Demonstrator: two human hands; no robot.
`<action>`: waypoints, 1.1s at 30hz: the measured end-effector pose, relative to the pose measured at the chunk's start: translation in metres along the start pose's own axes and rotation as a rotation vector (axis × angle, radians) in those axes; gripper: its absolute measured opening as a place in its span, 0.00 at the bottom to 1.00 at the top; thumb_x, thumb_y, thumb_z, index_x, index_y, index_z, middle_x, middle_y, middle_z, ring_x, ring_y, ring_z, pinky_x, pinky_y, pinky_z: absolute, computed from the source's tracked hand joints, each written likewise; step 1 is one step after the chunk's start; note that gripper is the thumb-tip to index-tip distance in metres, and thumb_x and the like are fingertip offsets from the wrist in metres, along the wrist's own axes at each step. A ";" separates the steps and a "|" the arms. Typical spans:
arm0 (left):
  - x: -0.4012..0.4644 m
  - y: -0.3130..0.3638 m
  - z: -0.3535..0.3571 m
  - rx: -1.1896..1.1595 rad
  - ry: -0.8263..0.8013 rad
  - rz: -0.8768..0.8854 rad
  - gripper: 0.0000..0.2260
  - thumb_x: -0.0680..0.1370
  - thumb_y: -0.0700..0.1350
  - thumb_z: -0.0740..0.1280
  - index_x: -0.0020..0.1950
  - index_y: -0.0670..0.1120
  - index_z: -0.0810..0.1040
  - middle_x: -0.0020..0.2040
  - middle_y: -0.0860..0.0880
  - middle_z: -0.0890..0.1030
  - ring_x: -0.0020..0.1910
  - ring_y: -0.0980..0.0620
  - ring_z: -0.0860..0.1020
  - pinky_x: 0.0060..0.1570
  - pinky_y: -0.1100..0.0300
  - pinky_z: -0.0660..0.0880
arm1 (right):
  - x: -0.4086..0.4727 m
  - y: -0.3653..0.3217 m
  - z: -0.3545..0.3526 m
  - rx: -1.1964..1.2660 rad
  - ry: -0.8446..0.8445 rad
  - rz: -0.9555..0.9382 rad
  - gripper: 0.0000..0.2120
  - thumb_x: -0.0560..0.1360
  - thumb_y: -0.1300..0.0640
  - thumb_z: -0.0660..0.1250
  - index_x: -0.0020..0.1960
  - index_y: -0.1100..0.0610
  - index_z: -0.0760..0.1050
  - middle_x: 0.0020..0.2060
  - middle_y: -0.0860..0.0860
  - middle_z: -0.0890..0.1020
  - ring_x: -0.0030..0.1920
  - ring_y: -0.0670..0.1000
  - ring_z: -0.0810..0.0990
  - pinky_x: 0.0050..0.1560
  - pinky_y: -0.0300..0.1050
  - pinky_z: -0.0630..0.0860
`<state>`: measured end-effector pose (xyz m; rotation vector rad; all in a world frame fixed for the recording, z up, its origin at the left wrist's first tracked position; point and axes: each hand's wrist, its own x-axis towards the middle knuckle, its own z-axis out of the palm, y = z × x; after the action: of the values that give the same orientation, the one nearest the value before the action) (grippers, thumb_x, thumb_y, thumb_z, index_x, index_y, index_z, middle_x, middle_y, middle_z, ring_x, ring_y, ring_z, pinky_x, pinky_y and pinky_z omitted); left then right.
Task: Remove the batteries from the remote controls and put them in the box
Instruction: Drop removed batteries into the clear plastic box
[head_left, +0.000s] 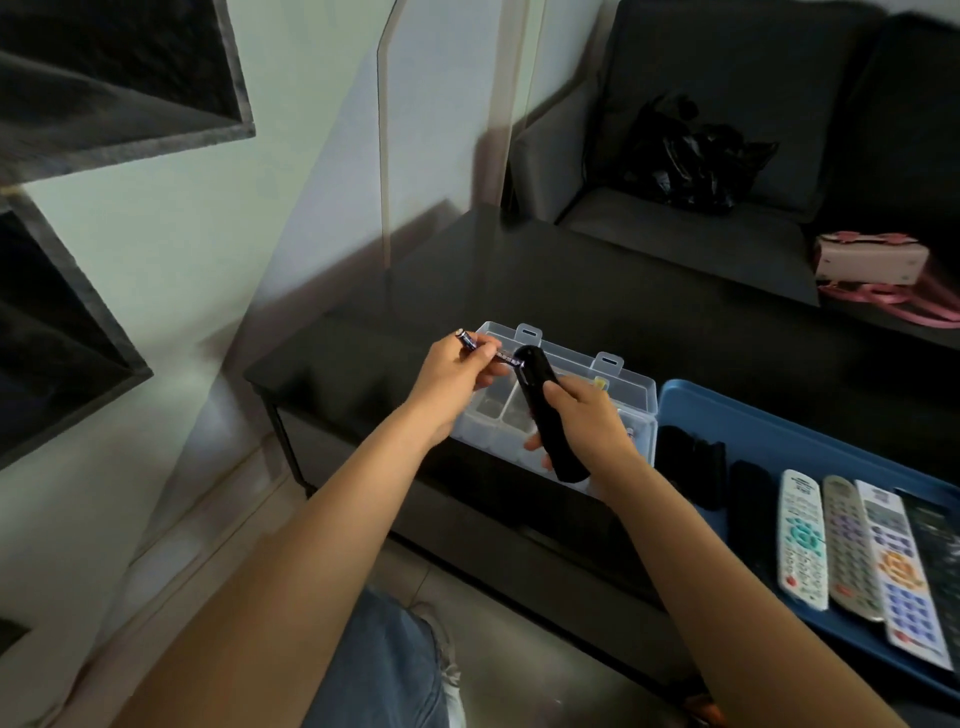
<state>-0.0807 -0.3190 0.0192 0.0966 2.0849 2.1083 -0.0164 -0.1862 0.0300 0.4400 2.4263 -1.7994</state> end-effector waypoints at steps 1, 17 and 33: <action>0.000 0.000 0.007 -0.125 -0.019 -0.041 0.06 0.80 0.40 0.59 0.50 0.44 0.76 0.40 0.50 0.79 0.40 0.57 0.77 0.41 0.66 0.72 | -0.003 0.002 -0.006 0.051 -0.012 0.014 0.10 0.82 0.56 0.54 0.56 0.57 0.72 0.45 0.58 0.79 0.32 0.50 0.81 0.25 0.40 0.76; 0.014 -0.003 0.127 -0.542 -0.042 -0.338 0.11 0.80 0.46 0.59 0.40 0.45 0.71 0.30 0.51 0.73 0.25 0.58 0.68 0.24 0.68 0.62 | -0.002 0.031 -0.107 0.401 -0.018 0.066 0.09 0.82 0.56 0.57 0.52 0.58 0.74 0.41 0.57 0.81 0.29 0.49 0.78 0.23 0.39 0.73; 0.021 -0.015 0.165 -0.143 -0.185 -0.083 0.05 0.80 0.40 0.59 0.49 0.45 0.75 0.37 0.50 0.80 0.30 0.59 0.67 0.29 0.69 0.64 | 0.012 0.062 -0.135 0.429 0.097 0.037 0.11 0.82 0.57 0.56 0.52 0.60 0.75 0.39 0.56 0.81 0.28 0.49 0.77 0.23 0.40 0.71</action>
<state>-0.0724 -0.1529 0.0060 0.1751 1.7986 2.1042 0.0033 -0.0399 0.0113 0.6121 2.0580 -2.3334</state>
